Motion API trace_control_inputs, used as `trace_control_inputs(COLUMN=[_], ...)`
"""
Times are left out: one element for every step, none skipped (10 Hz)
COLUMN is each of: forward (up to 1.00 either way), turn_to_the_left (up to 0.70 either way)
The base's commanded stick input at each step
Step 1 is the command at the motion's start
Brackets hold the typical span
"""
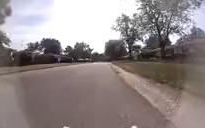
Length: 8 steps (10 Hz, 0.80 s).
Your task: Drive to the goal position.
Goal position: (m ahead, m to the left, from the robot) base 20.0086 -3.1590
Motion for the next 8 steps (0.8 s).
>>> trace_control_inputs(forward=[0.69, 0.69, 0.69, 0.69, 0.69, 0.69, 0.69, 0.69], turn_to_the_left=[0.03, 0.03, 0.03, 0.03, 0.03, 0.03, 0.03, 0.03])
